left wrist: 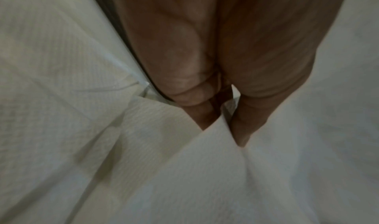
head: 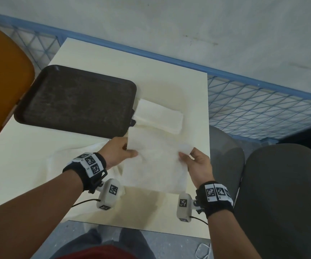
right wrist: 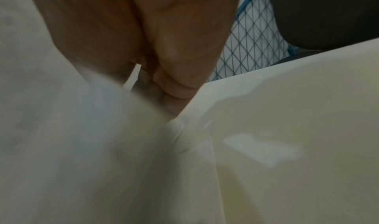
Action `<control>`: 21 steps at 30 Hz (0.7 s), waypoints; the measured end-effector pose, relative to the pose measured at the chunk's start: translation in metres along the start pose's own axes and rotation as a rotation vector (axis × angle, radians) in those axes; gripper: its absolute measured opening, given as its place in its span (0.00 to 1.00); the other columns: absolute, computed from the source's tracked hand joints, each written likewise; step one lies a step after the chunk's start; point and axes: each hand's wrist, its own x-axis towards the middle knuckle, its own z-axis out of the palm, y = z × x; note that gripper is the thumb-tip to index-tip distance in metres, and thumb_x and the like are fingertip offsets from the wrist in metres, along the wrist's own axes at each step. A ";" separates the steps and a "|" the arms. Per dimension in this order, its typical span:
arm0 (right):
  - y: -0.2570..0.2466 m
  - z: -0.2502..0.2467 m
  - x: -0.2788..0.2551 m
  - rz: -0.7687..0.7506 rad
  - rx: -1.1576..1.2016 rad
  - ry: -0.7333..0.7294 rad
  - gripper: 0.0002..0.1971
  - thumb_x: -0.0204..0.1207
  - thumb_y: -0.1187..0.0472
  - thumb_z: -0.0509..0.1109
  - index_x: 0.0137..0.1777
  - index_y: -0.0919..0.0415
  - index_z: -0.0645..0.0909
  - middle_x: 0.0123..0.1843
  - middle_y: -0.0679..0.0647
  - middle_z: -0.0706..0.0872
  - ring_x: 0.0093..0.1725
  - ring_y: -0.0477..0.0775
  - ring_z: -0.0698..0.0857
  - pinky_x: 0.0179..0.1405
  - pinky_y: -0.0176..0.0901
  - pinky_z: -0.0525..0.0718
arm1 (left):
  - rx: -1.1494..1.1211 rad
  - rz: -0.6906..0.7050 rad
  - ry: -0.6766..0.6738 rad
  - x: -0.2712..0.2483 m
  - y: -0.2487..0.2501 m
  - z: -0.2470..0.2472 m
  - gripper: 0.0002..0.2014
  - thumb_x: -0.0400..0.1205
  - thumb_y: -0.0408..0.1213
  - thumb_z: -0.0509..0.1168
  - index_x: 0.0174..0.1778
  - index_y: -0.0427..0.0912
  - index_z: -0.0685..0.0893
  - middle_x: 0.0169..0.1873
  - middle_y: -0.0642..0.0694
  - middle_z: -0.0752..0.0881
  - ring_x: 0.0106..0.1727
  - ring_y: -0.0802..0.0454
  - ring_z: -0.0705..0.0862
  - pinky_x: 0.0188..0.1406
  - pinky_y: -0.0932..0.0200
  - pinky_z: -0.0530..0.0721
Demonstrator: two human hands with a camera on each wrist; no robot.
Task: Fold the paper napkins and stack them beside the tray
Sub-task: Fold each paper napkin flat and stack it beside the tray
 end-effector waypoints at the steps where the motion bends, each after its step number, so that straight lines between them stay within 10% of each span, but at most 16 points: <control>1: 0.001 -0.001 -0.003 -0.006 0.054 -0.013 0.15 0.78 0.75 0.69 0.38 0.58 0.90 0.54 0.53 0.93 0.54 0.60 0.90 0.50 0.48 0.87 | -0.028 0.027 0.023 -0.001 -0.002 -0.002 0.11 0.73 0.34 0.77 0.50 0.50 0.93 0.50 0.52 0.93 0.56 0.52 0.90 0.65 0.43 0.84; 4: -0.003 -0.005 -0.010 0.034 0.309 -0.096 0.17 0.73 0.78 0.60 0.31 0.61 0.83 0.63 0.58 0.89 0.58 0.62 0.89 0.50 0.50 0.85 | -0.200 0.114 -0.003 -0.009 0.001 -0.005 0.18 0.75 0.16 0.70 0.33 0.45 0.93 0.55 0.47 0.91 0.62 0.48 0.88 0.61 0.47 0.86; 7: -0.004 -0.003 -0.015 0.130 0.423 -0.115 0.06 0.79 0.59 0.64 0.44 0.58 0.82 0.70 0.54 0.86 0.60 0.65 0.88 0.55 0.58 0.83 | -0.272 0.162 -0.041 -0.016 0.003 -0.005 0.22 0.76 0.13 0.66 0.27 0.43 0.90 0.57 0.45 0.90 0.61 0.47 0.88 0.51 0.56 0.86; 10: 0.000 0.006 -0.018 0.185 0.245 -0.137 0.16 0.77 0.46 0.71 0.62 0.49 0.83 0.71 0.49 0.86 0.60 0.58 0.87 0.58 0.56 0.85 | -0.247 0.203 -0.058 -0.020 0.004 -0.004 0.22 0.75 0.13 0.67 0.26 0.44 0.90 0.58 0.46 0.90 0.60 0.51 0.88 0.50 0.62 0.85; 14: 0.010 0.007 -0.021 0.190 0.046 -0.315 0.30 0.72 0.52 0.81 0.74 0.40 0.76 0.65 0.53 0.90 0.66 0.57 0.87 0.68 0.59 0.82 | -0.243 0.215 -0.056 -0.020 0.003 -0.006 0.21 0.75 0.12 0.66 0.27 0.42 0.90 0.58 0.46 0.90 0.60 0.51 0.89 0.50 0.62 0.86; 21: 0.006 0.007 -0.021 0.080 -0.186 -0.162 0.16 0.76 0.66 0.78 0.57 0.43 0.89 0.56 0.52 0.93 0.55 0.58 0.91 0.66 0.66 0.85 | 0.033 0.203 -0.069 -0.014 -0.001 -0.018 0.22 0.77 0.13 0.62 0.36 0.46 0.89 0.54 0.63 0.90 0.61 0.64 0.87 0.62 0.69 0.79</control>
